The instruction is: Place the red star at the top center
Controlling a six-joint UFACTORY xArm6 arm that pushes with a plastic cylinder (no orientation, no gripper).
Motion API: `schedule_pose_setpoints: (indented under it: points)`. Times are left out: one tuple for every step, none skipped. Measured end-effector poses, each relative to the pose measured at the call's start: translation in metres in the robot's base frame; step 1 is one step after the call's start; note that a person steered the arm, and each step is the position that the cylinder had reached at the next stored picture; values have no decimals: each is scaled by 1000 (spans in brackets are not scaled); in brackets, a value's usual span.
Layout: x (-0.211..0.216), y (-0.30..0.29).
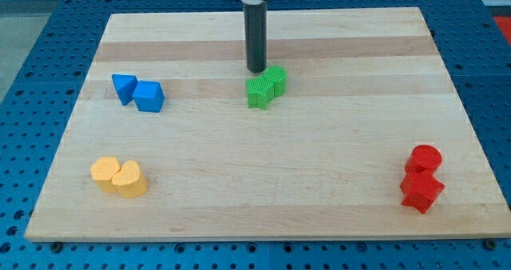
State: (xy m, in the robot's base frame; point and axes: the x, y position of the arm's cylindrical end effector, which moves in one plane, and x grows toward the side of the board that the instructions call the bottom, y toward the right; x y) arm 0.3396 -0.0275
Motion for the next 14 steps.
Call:
schedule_pose_setpoints:
  points:
    - [0, -40]
    - [5, -65]
    - [23, -66]
    - [44, -66]
    - [65, -66]
    - [91, -66]
    - [137, -40]
    - [188, 4]
    - [230, 51]
    - [263, 92]
    - [270, 139]
    - [276, 187]
    - [278, 205]
    - [278, 220]
